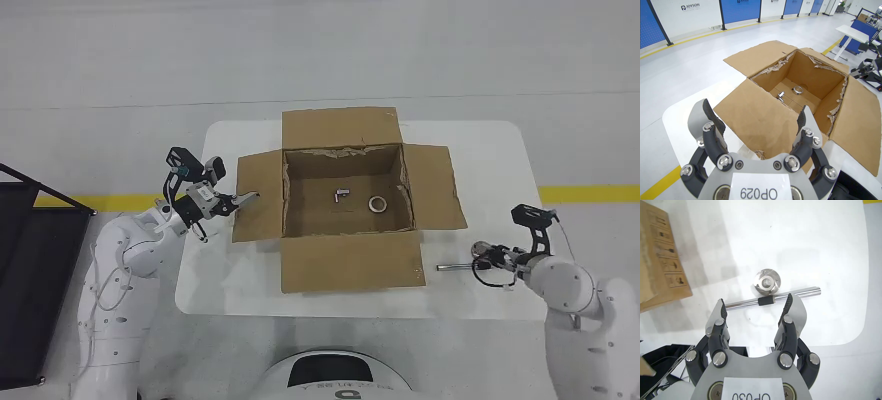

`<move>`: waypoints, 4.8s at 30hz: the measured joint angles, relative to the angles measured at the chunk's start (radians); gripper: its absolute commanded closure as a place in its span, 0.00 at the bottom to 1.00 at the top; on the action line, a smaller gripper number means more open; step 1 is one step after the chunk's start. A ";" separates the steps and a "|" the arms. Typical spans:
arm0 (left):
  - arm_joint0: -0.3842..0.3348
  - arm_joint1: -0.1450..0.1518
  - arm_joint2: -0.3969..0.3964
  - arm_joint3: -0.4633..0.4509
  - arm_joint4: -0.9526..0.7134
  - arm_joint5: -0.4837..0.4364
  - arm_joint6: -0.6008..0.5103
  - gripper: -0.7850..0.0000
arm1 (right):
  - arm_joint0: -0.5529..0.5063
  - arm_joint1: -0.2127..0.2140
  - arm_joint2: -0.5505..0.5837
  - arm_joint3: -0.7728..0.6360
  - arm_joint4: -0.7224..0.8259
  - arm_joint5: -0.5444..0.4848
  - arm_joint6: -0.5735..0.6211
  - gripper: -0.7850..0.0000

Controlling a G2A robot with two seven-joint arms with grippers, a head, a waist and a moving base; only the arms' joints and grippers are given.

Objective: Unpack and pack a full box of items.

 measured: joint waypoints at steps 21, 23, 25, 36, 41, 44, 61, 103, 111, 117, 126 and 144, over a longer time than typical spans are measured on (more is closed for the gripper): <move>0.000 0.000 0.000 0.000 0.000 0.000 0.000 0.00 | 0.131 0.008 -0.105 0.193 -0.103 0.060 -0.026 0.56; 0.000 0.000 0.000 0.000 0.000 0.000 0.000 0.00 | 0.133 0.008 -0.112 0.195 -0.107 0.062 -0.026 0.58; 0.000 0.000 0.000 0.000 0.000 0.000 0.000 0.00 | 0.137 0.008 -0.119 0.199 -0.110 0.063 -0.026 0.58; 0.000 0.000 0.000 0.000 0.000 0.000 0.000 0.00 | 0.173 0.011 -0.154 0.238 -0.161 0.088 -0.015 0.90; 0.000 0.000 0.000 0.000 0.000 0.000 0.000 0.00 | 0.164 0.012 -0.135 0.191 -0.158 0.098 -0.022 1.00; 0.000 0.000 0.000 0.000 0.000 0.000 0.000 0.00 | 0.141 0.013 -0.101 0.134 -0.129 0.102 -0.031 1.00; 0.000 0.000 0.000 0.000 0.000 0.000 0.000 0.00 | -0.139 -0.013 0.155 -0.276 0.357 0.065 -0.258 1.00; 0.000 0.000 0.000 0.000 0.000 0.000 0.000 0.00 | 0.736 -0.058 -0.943 0.137 -0.141 0.136 0.101 1.00; 0.000 0.000 0.000 0.000 0.000 0.000 0.000 0.00 | 0.818 -0.097 -1.034 0.344 -0.183 0.218 0.078 1.00; 0.000 0.000 0.000 0.000 0.000 0.000 0.000 0.00 | 0.857 -0.124 -1.057 0.463 -0.146 0.238 -0.020 1.00; 0.000 0.000 0.000 0.000 0.000 0.000 0.000 0.00 | 0.939 -0.182 -1.133 0.694 -0.113 0.269 -0.126 1.00; 0.000 0.000 0.000 0.000 0.000 0.000 0.000 0.00 | 0.991 -0.233 -1.122 0.882 -0.086 0.317 -0.187 0.90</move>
